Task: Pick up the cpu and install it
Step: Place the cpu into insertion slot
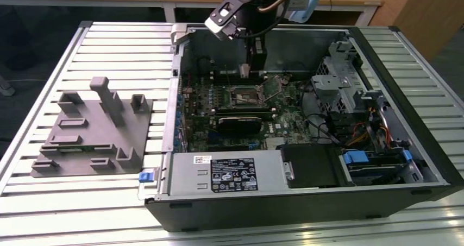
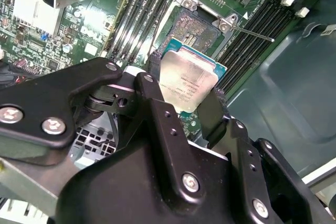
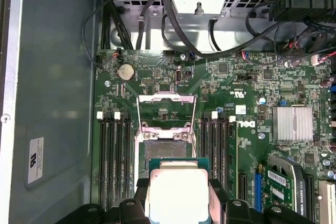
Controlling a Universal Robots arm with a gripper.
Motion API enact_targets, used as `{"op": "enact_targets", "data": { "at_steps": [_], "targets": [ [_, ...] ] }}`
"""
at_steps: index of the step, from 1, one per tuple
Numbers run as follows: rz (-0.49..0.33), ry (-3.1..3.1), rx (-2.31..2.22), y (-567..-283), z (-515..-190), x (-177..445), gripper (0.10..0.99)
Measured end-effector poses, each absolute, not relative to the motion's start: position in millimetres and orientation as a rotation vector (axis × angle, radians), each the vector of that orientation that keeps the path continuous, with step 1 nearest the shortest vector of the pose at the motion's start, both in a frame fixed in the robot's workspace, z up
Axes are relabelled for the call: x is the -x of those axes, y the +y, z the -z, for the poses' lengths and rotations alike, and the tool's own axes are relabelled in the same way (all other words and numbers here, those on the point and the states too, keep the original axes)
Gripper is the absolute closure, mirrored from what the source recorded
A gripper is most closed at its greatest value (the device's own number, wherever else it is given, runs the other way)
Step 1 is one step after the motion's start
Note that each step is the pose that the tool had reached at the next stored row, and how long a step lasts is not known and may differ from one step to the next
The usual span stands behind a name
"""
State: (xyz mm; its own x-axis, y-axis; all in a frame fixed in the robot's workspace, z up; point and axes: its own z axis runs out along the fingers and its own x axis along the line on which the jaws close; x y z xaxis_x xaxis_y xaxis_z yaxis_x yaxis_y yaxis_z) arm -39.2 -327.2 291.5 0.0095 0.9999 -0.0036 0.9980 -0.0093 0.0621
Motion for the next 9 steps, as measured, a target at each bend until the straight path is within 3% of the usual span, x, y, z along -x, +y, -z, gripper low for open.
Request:
{"op": "enact_targets", "data": {
  "at_steps": [9],
  "targets": [
    [-0.064, 2.177, -2.198, -325.3, -283.8, 39.2, 0.553]
  ]
}}
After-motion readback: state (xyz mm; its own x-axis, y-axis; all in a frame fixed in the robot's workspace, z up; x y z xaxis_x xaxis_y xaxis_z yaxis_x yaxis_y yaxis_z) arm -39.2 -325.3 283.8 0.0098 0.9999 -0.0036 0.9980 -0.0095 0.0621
